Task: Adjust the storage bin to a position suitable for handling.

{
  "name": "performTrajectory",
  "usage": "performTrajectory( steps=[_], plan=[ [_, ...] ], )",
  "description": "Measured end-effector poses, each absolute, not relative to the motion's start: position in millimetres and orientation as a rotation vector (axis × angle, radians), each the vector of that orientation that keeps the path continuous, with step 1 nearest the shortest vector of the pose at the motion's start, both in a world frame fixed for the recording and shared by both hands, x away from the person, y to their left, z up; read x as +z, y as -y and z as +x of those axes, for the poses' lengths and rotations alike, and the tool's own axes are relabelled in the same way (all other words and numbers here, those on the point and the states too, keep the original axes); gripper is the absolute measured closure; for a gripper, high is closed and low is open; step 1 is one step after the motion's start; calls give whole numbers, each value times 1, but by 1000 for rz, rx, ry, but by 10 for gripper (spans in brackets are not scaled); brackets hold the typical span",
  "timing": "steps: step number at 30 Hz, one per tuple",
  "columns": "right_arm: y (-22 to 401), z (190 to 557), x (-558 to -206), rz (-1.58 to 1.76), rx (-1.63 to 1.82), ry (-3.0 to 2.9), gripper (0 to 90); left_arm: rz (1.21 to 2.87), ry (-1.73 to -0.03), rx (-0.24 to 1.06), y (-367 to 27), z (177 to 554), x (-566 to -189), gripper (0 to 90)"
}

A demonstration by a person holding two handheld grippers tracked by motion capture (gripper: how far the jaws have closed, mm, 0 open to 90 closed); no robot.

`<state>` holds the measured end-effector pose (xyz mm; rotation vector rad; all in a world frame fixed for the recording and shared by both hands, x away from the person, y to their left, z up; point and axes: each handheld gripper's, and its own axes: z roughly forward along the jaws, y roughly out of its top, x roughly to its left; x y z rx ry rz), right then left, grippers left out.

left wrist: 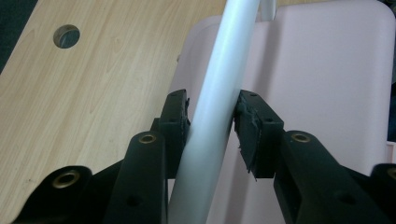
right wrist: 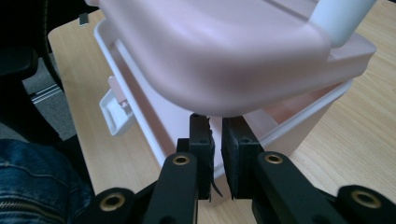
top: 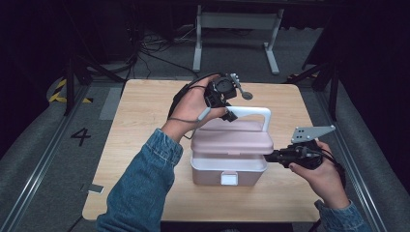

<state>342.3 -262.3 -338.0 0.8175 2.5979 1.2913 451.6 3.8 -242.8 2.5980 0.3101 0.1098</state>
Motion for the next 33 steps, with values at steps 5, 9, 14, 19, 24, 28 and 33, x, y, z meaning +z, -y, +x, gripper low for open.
performTrajectory(
  steps=[5, 9, 14, 19, 24, 28, 33],
  plan=[
    [261, 342, -337, 820, 1337, -2556, 843, 2593, -323, 114, -5, 451, -243, 649],
    [262, 342, -337, 825, 1336, -2543, 843, 2586, -344, 133, -7, 450, -242, 596],
    [262, 343, -337, 831, 1334, -2538, 843, 2559, -357, 184, -13, 449, -235, 443],
    [261, 344, -336, 826, 1330, -2534, 843, 2517, -412, 206, -28, 443, -231, 328],
    [261, 345, -334, 825, 1338, -2524, 843, 2486, -453, 247, -53, 436, -227, 306],
    [259, 346, -332, 819, 1342, -2515, 845, 2466, -500, 270, -76, 430, -226, 304],
    [258, 347, -330, 813, 1347, -2499, 853, 2454, -539, 284, -97, 426, -228, 298]
  ],
)
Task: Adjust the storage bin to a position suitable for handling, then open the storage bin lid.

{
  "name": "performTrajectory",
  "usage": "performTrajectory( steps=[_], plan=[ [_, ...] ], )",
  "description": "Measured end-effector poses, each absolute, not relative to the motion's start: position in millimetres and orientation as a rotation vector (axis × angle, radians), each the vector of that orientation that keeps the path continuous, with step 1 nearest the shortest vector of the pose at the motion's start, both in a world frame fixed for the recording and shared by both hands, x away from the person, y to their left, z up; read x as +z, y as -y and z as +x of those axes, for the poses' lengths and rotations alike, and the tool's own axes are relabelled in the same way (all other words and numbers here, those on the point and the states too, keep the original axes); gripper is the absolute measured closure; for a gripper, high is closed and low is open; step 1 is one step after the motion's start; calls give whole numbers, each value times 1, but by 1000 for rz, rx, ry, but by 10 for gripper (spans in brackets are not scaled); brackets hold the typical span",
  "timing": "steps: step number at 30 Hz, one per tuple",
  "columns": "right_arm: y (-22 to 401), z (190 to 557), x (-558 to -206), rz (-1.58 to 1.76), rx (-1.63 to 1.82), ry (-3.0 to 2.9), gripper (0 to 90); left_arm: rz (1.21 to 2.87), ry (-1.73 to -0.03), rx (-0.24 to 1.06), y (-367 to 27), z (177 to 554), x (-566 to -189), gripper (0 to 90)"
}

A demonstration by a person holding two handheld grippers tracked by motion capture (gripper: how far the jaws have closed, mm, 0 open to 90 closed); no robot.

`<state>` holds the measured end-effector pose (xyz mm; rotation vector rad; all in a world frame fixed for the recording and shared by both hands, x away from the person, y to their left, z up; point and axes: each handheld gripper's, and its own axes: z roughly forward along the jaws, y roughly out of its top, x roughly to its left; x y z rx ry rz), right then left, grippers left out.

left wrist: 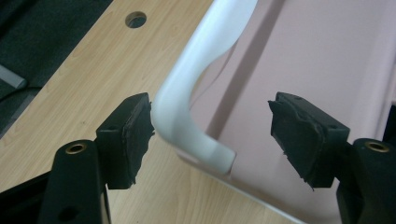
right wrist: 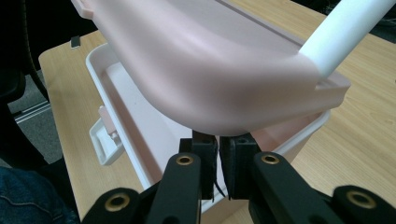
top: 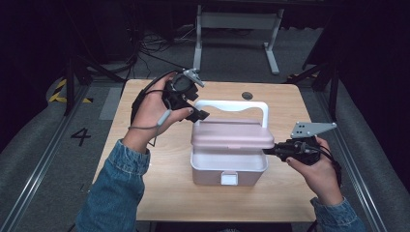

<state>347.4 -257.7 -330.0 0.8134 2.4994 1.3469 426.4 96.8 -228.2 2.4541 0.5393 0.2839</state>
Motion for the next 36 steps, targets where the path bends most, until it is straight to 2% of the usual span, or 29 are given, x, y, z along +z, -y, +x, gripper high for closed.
performTrajectory(
  steps=[13, 24, 36],
  plan=[
    [259, 353, -324, 829, 1378, -2437, 866, 2376, -555, 312, -131, 397, -247, 300],
    [259, 359, -320, 834, 1400, -2405, 866, 2309, -575, 350, -144, 381, -274, 305],
    [259, 371, -315, 844, 1457, -2357, 870, 2310, -560, 421, -139, 381, -293, 202]
  ],
)
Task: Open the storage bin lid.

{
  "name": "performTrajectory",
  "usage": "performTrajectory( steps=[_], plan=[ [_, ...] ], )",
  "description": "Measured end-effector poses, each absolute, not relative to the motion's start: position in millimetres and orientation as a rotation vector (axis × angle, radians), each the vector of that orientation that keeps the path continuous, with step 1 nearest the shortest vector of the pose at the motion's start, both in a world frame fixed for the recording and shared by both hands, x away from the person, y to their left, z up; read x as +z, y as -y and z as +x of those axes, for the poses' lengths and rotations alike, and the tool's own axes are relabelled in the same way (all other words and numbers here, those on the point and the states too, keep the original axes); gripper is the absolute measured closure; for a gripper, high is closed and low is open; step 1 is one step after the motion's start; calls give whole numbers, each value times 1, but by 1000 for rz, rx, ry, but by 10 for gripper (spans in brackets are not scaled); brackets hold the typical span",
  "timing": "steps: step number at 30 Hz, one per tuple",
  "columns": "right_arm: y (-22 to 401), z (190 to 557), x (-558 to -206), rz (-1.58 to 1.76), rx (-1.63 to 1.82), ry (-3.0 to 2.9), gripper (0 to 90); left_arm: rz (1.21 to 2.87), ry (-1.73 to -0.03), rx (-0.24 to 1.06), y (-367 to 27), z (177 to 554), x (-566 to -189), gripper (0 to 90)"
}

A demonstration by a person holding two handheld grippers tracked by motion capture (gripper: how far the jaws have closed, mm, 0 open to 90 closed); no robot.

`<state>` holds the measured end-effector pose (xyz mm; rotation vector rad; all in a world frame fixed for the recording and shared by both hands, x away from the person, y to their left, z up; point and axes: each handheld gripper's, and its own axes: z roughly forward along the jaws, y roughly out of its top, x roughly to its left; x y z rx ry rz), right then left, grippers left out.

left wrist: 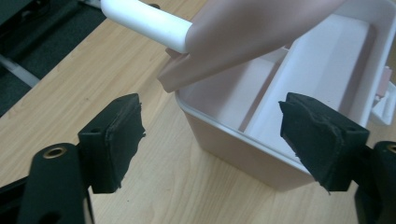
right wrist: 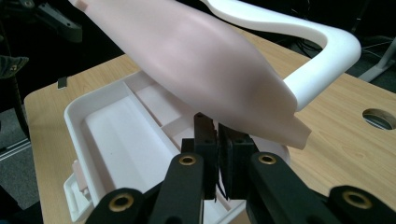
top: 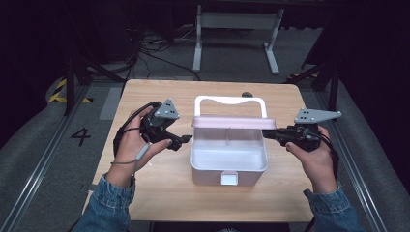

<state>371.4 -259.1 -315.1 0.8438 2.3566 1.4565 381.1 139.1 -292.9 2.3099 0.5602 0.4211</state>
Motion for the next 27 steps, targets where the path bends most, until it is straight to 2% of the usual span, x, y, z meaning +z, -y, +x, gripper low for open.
performTrajectory(
  steps=[11, 15, 18, 20, 27],
  plan=[
    [259, 378, -315, 847, 1486, -2339, 869, 2206, -533, 502, -122, 384, -297, 201],
    [259, 379, -316, 853, 1488, -2341, 869, 2100, -510, 586, -114, 382, -298, 286],
    [259, 380, -316, 854, 1491, -2338, 868, 2090, -535, 530, -109, 384, -295, 353],
    [259, 380, -316, 853, 1492, -2338, 868, 2098, -533, 526, -107, 386, -295, 368],
    [260, 380, -316, 855, 1494, -2340, 865, 2104, -547, 513, -105, 391, -295, 527]
  ],
)
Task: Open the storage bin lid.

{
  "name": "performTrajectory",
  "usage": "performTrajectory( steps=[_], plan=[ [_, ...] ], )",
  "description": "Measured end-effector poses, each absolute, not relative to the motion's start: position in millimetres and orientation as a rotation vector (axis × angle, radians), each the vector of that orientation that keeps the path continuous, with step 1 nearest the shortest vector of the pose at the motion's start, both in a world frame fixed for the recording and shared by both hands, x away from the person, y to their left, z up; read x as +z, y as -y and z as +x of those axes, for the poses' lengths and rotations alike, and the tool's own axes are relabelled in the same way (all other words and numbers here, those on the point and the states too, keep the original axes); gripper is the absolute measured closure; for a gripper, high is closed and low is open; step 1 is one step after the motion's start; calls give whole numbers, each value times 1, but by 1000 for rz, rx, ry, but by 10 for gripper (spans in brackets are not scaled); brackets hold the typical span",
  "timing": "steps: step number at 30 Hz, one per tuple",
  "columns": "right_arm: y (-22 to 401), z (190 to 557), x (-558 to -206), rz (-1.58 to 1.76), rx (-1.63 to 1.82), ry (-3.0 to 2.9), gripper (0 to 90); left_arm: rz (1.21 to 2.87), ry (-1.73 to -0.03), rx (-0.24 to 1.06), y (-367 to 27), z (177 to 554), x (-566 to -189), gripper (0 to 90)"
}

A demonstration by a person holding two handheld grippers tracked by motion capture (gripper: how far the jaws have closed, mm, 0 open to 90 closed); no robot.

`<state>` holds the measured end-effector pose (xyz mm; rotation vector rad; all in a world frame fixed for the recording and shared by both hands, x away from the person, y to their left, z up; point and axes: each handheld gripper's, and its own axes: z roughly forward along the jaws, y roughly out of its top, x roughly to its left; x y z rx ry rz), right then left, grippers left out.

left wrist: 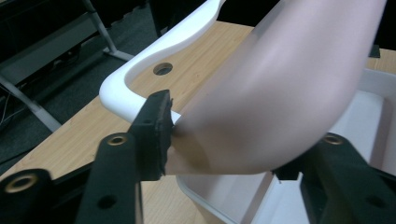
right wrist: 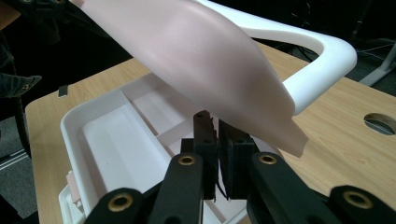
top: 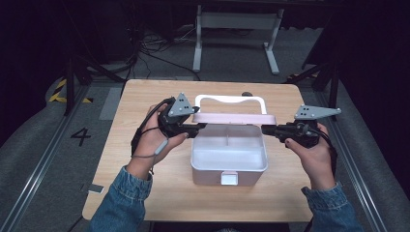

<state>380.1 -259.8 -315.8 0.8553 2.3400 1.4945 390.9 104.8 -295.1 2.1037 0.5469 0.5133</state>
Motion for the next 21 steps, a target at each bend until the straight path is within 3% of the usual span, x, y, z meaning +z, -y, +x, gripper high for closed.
performTrajectory(
  steps=[5, 21],
  plan=[
    [260, 380, -316, 854, 1493, -2338, 860, 2105, -553, 544, -104, 392, -294, 593],
    [290, 365, -309, 909, 1471, -2288, 805, 2123, -615, 511, -100, 411, -280, 655]
  ],
)
